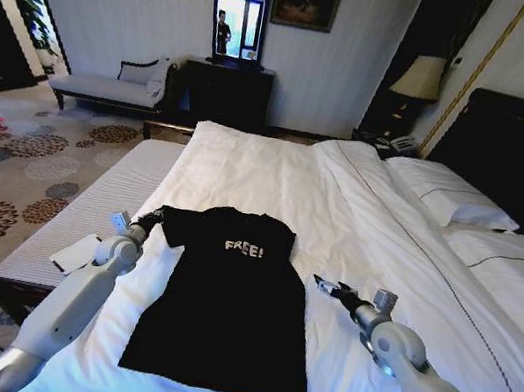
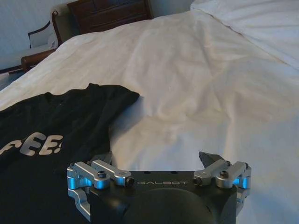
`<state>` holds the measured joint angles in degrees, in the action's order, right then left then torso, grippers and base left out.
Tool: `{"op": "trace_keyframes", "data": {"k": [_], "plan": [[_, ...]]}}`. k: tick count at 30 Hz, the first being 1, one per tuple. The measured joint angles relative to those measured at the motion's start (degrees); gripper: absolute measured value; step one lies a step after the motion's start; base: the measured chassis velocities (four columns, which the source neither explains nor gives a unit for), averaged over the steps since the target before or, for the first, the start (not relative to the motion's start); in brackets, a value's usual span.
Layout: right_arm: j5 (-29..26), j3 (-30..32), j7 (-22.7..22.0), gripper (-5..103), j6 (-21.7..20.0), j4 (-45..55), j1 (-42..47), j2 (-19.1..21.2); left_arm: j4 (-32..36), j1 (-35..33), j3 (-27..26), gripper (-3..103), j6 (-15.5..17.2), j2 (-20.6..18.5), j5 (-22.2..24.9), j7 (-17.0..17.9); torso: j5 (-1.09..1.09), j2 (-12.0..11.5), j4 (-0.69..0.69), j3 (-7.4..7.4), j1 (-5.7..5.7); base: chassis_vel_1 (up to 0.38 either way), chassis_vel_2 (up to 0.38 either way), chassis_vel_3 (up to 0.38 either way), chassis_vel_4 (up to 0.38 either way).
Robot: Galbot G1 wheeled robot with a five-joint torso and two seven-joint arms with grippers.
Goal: Fold the clothes on the bed.
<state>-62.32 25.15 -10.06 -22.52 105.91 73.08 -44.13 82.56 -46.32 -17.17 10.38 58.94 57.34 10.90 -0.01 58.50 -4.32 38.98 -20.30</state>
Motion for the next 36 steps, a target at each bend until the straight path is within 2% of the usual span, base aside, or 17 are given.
{"op": "trace_keyframes", "data": {"k": [3,5,7,10,15,29,36], "plan": [[0.4,0.0,0.1,100,0.0,0.0,0.3,-0.3,0.8,0.3,1.0,0,0.1,0.3,0.0,0.8,0.01,0.0,0.00,0.00,0.00,0.000,0.000,0.000,0.000],[0.4,0.2,0.2,100,0.0,-0.1,0.5,-0.3,3.3,0.6,3.0,0,0.4,0.8,0.0,2.5,0.01,0.0,0.00,0.00,0.00,0.000,0.000,0.000,0.000],[0.4,0.2,0.2,100,0.0,-0.1,0.5,-0.3,3.3,0.6,3.0,0,0.4,0.8,0.0,2.5,0.01,0.0,0.00,0.00,0.00,0.000,0.000,0.000,0.000],[0.4,0.7,0.4,100,0.1,-0.1,0.8,-0.2,7.4,1.3,8.0,0,1.4,1.8,-0.4,5.6,0.01,0.0,-0.02,0.00,0.00,0.000,0.000,0.000,0.000],[0.5,1.7,0.7,100,0.1,0.0,1.8,-0.2,10.1,2.9,13.9,0,1.7,2.5,-1.1,7.5,0.02,0.0,-0.02,-0.01,0.00,0.000,0.000,0.000,0.000],[1.0,2.8,1.3,100,0.4,0.2,3.0,-0.6,3.8,7.3,23.1,0,1.7,6.6,-6.3,7.6,0.01,0.0,0.00,0.00,0.00,0.000,0.000,0.000,0.000],[1.1,2.7,1.4,100,0.5,-0.1,2.7,-0.9,0.1,9.6,27.1,0,1.6,10.3,-7.5,7.7,0.02,0.0,-0.02,0.00,0.00,0.000,0.000,0.000,0.000]]}}
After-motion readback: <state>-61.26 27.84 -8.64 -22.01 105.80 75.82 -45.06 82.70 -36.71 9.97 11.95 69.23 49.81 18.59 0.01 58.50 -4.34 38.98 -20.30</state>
